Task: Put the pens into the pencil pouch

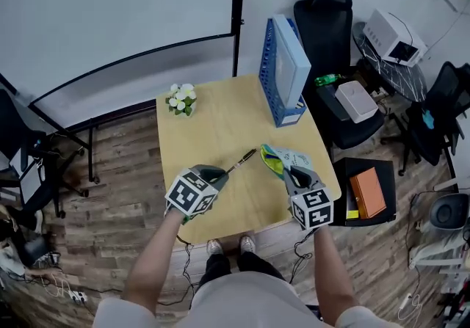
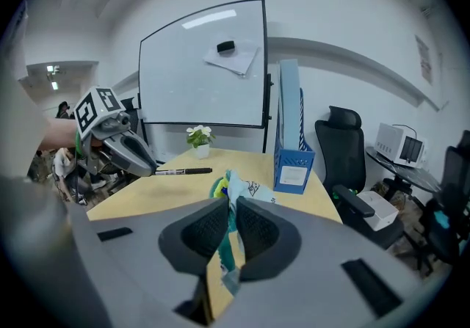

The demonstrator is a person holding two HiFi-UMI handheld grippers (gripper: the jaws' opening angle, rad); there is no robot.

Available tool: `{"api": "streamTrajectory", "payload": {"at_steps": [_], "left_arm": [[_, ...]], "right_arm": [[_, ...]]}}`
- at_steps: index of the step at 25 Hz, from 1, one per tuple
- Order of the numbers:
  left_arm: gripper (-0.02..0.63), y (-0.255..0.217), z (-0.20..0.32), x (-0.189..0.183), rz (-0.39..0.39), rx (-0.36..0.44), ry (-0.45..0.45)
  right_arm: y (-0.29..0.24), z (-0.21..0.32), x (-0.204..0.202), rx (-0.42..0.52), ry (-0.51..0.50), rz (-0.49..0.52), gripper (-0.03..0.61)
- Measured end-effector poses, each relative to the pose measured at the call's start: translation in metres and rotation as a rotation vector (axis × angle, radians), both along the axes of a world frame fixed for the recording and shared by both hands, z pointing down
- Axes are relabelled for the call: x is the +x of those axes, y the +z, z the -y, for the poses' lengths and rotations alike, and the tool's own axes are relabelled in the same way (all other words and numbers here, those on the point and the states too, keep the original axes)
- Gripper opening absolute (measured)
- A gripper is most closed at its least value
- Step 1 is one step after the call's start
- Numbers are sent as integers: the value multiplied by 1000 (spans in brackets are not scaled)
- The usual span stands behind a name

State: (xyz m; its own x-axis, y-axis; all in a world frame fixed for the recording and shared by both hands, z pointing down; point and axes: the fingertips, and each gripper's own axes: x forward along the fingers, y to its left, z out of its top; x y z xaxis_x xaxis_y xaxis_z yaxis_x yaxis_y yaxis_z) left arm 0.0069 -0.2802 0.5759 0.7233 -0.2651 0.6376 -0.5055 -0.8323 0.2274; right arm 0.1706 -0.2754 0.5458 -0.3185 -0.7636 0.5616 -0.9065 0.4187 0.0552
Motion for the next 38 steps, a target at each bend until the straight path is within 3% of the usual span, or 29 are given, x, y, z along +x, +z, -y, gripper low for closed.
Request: {"api": "streamTrajectory", "payload": {"at_steps": [5,11,21,29,35,37,38], "left_arm": [[40,8,-37,15,85,-5,133],[40,19,-41,37,158,-20,186],[40,27,-33,97,177,-18,265],[40,40,-27,116,167,-33,222],[41,44,-25,111,123,14,151],[70,34,-22,104,97,30,115],[122,28,-23,99,79,29,101]], "right_arm": [[9,-8,-11,-10,-18,-25,35],[18,-22,-26,-33,-60,-44,34],[24,-43,-55,-53,-190,-28,34],[10,-56,-67,-33,-298,112,34],[8,-56,-67,-32,-311,112,34],[7,-52,-65,-24,-294,103,34],[7,-50,-63,-20,-284,99,34]]}}
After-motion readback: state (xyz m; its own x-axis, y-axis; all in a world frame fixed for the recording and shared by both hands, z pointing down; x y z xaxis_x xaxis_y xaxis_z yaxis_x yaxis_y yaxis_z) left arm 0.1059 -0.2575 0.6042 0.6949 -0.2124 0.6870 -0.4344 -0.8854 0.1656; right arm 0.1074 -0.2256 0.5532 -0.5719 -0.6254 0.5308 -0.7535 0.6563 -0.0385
